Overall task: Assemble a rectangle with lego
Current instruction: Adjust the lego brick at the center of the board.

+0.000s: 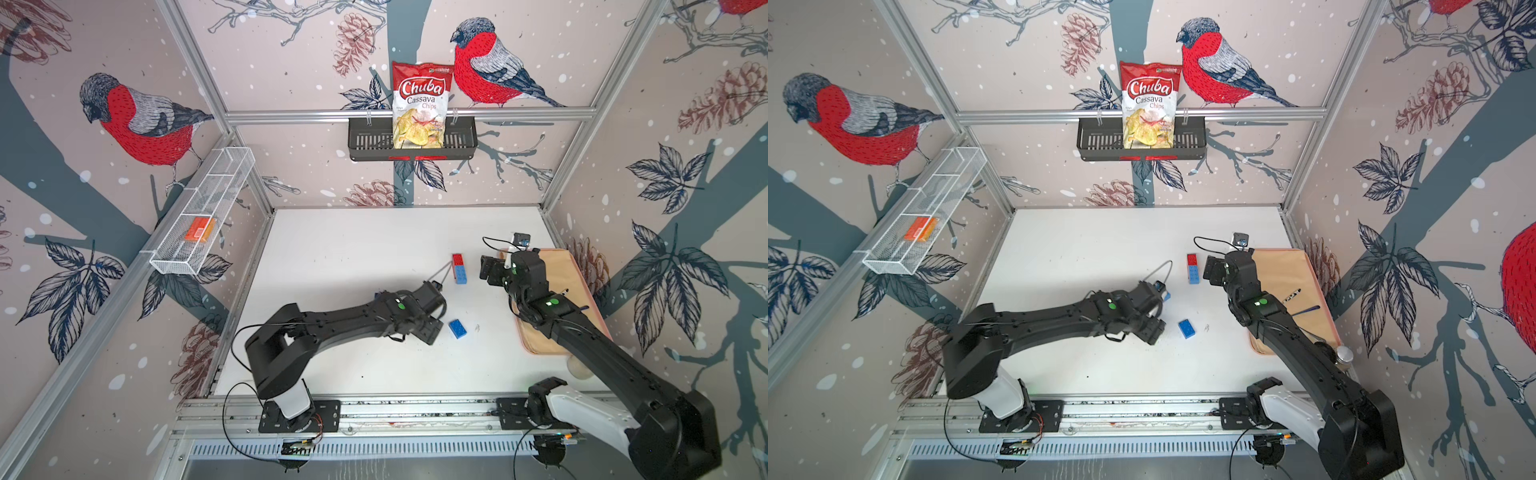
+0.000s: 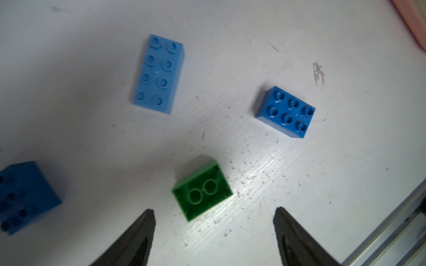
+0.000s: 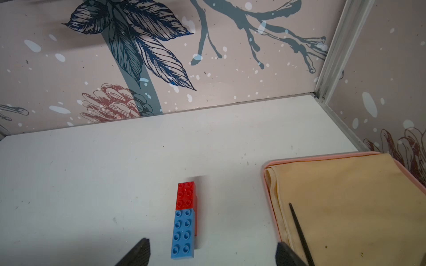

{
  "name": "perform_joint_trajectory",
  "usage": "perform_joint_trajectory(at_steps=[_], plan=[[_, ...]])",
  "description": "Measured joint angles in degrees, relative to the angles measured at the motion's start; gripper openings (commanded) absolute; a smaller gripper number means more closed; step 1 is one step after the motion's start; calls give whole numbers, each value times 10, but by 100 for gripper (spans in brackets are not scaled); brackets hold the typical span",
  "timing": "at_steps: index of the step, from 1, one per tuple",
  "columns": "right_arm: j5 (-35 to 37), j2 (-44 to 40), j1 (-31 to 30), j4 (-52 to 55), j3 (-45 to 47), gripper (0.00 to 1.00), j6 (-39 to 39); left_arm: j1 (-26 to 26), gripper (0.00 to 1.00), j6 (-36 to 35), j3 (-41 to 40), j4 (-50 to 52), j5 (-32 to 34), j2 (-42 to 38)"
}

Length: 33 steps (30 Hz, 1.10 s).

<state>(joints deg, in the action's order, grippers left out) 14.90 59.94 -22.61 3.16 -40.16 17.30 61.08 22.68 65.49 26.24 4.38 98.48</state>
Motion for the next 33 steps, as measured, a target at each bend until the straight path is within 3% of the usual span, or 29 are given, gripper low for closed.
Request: perform_joint_trajectory(at_steps=[6, 13, 33], plan=[[-38, 1, 19, -19, 7, 90, 16, 4, 79, 50, 52, 50, 2, 81], [-83, 1, 31, -29, 7, 90, 21, 3, 77, 76, 77, 78, 20, 118], [-129, 21, 35, -40, 4, 92, 23, -29, 77, 81, 34, 75, 67, 67]])
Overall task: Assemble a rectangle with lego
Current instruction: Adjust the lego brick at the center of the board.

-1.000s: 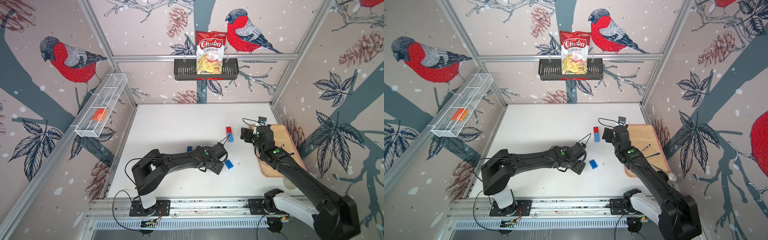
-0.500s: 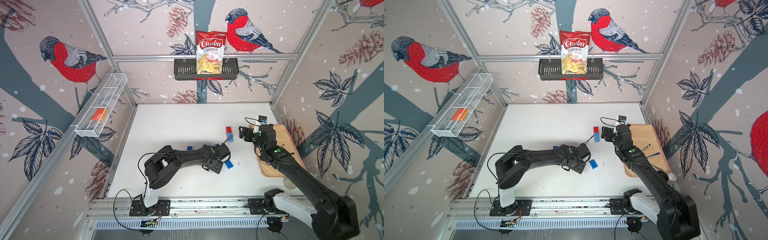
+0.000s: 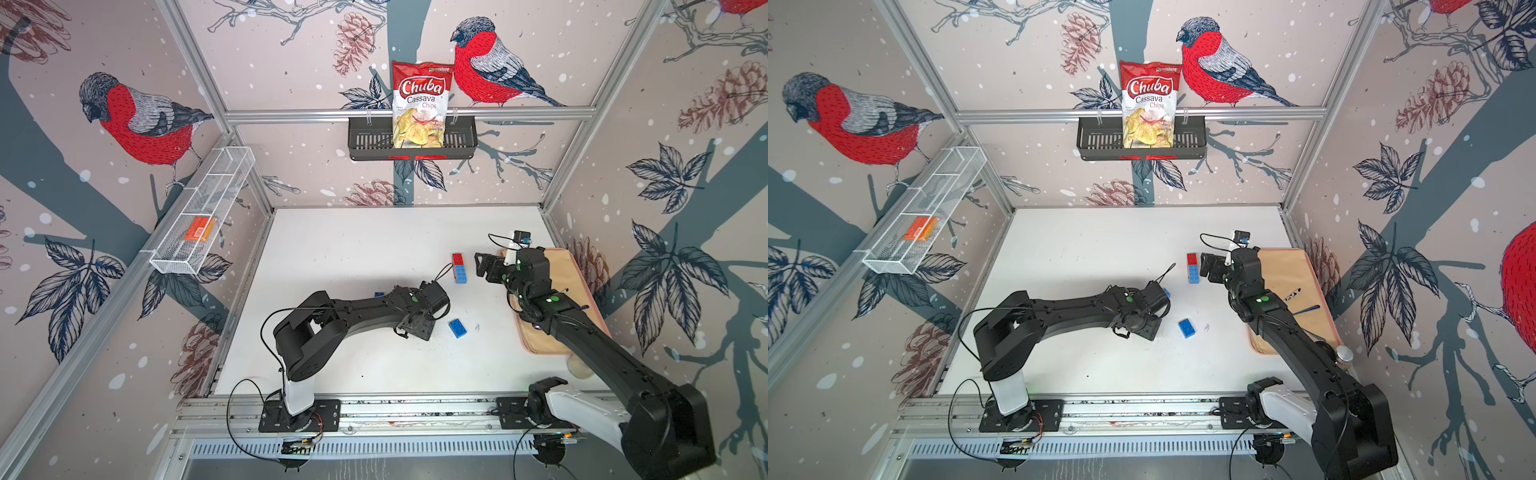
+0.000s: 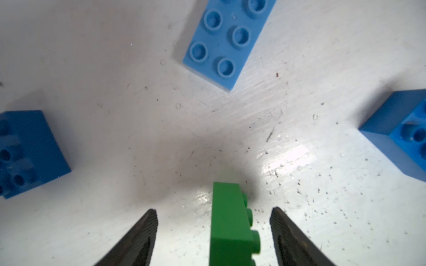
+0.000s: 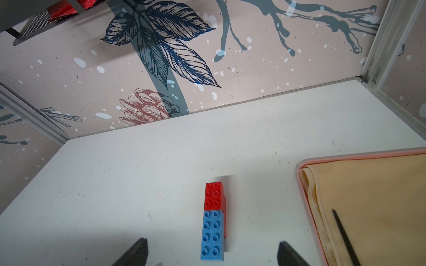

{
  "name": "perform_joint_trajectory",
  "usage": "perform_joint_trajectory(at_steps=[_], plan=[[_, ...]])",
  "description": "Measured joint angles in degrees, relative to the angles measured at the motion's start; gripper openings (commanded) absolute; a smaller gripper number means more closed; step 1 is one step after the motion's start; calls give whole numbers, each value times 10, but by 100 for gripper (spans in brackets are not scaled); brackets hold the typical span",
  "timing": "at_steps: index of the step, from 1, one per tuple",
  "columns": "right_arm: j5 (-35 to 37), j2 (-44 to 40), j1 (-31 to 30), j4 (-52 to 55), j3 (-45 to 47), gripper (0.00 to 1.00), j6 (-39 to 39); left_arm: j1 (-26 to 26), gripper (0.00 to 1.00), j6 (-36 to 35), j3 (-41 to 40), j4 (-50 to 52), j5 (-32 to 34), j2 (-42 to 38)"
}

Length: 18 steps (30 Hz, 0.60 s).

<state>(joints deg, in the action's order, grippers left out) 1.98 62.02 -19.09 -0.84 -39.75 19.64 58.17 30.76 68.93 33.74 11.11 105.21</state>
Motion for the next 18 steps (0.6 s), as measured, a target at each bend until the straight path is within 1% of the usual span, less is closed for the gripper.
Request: perform_joint_trajectory(at_steps=[3, 6, 7, 10, 11, 12, 18], plan=[[-3, 3, 0, 0, -1, 92, 0, 3, 76, -20, 4, 8, 22, -1], [-5, 4, 0, 0, -2, 92, 0, 7, 71, -37, 14, 20, 40, 2], [-5, 5, 0, -1, -2, 92, 0, 8, 68, -42, 17, 21, 41, 3], [-7, 7, 0, -1, -2, 92, 0, 8, 46, -47, 21, 27, 40, 6], [-7, 7, 0, -1, -2, 92, 0, 8, 41, -49, 22, 27, 38, 7], [-7, 7, 0, -2, -2, 92, 0, 8, 39, -51, 23, 27, 38, 9], [-9, 8, 1, -2, -2, 92, 0, 9, 37, -53, 24, 28, 16, 16]])
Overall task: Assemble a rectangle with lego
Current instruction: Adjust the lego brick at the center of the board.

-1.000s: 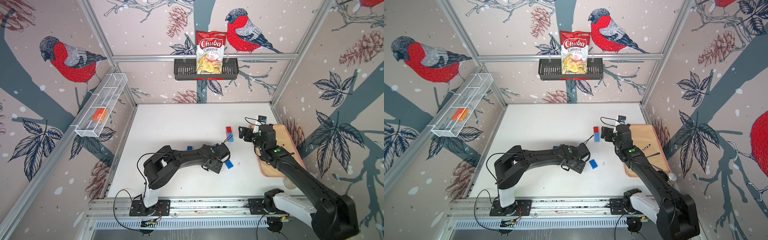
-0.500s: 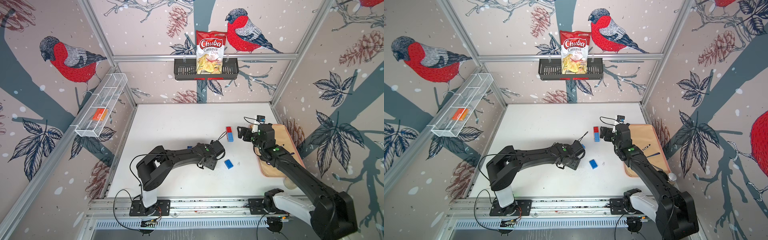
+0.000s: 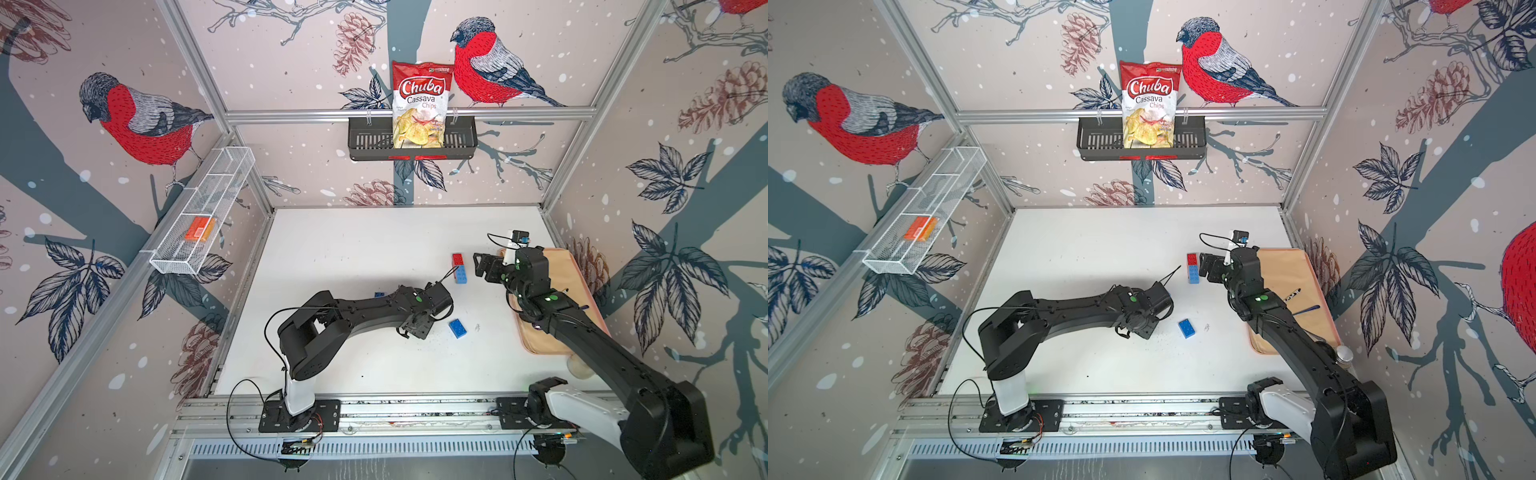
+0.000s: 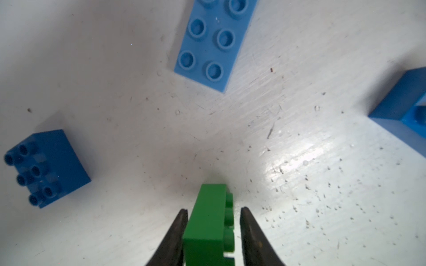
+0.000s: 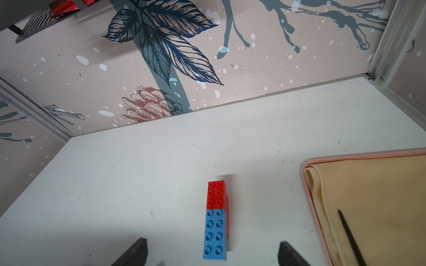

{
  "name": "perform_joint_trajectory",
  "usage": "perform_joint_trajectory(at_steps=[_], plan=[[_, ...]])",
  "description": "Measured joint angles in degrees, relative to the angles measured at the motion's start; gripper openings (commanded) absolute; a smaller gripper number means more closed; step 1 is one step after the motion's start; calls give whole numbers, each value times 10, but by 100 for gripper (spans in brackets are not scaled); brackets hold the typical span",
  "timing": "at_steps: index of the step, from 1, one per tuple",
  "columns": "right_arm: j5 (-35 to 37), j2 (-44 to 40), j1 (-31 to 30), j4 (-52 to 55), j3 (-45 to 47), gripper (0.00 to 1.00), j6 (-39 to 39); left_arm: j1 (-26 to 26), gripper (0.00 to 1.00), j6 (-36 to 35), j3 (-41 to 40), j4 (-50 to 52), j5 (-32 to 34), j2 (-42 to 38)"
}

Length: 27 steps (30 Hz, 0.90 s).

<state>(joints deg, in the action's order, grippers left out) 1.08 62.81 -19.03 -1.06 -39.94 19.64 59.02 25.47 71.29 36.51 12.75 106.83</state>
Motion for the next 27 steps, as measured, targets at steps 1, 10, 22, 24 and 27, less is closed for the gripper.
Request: perform_joint_trajectory(at_steps=[1, 10, 22, 24, 27], plan=[[0, 1, 0, 0, 0, 92, 0, 0, 35, 0, -1, 0, -5, 0], [-20, -7, 5, -3, 1, 95, -5, -34, 26, -19, -25, -35, -44, -49], [-123, -63, -52, -138, 99, 95, -71, -240, 23, -109, -107, -180, -309, -225], [-137, -67, -85, -188, 129, 96, -96, -274, 23, -122, -114, -195, -371, -241], [-153, -61, -148, -283, 177, 98, -149, -326, 23, -136, -124, -211, -476, -259]])
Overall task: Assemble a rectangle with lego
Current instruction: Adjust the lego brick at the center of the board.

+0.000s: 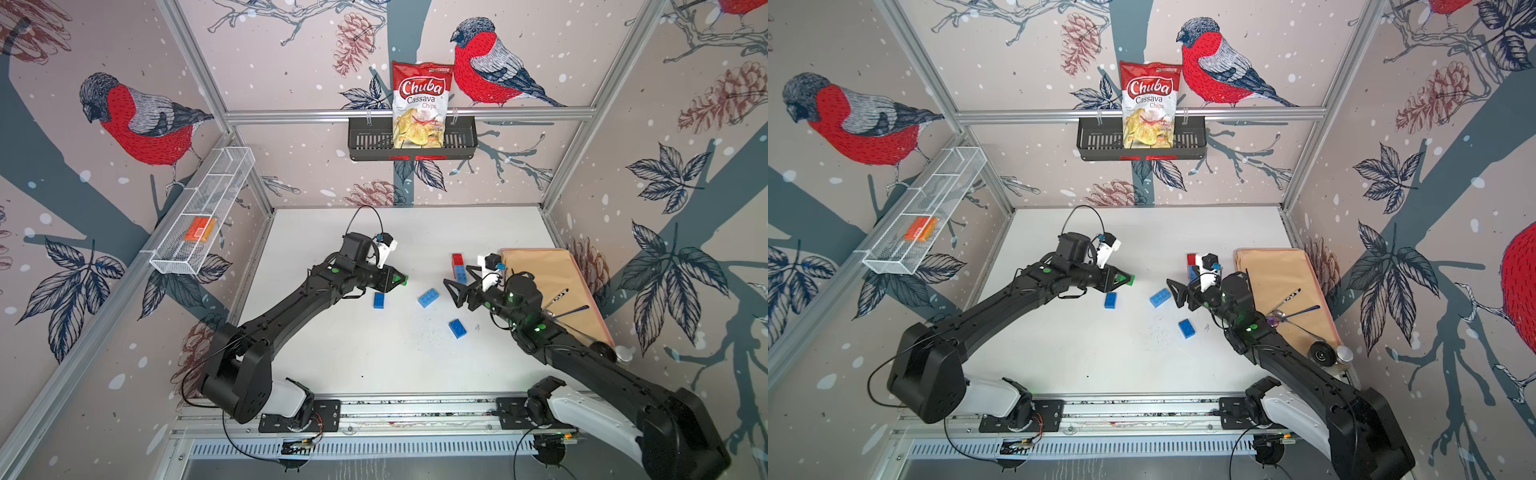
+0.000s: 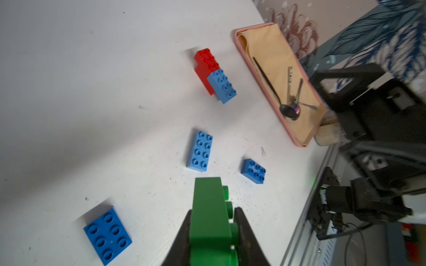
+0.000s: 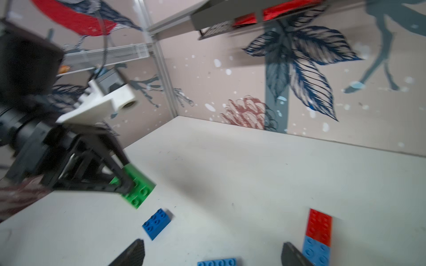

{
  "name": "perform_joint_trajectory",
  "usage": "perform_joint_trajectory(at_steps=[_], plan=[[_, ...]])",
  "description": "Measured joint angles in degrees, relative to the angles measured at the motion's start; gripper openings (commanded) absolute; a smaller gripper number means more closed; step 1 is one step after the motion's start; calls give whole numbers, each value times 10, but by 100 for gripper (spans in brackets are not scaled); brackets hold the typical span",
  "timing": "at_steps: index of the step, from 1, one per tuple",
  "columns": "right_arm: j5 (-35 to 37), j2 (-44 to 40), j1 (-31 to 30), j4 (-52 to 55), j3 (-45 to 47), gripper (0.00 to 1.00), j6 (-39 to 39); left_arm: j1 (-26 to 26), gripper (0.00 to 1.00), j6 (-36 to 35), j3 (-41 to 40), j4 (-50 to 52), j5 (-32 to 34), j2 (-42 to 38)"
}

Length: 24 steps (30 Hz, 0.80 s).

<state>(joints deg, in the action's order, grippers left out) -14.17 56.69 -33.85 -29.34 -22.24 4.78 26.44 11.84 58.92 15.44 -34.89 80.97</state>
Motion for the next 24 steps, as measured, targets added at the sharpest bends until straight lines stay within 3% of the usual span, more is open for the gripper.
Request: perform_joint_trajectory(at_steps=[5, 10, 15, 24], plan=[[-12, 56, -95, -155, 60, 100, -126, -35, 23, -1, -31, -38, -130, -32], [-16, 119, -147, -252, 62, 100, -233, -38, 23, 34, -71, -80, -204, -45], [-3, 164, -160, -337, 47, 98, -274, -38, 23, 64, -95, -114, -236, -58], [-6, 203, -175, -368, 16, 78, -289, -33, 24, 90, -107, -137, -245, -63]])
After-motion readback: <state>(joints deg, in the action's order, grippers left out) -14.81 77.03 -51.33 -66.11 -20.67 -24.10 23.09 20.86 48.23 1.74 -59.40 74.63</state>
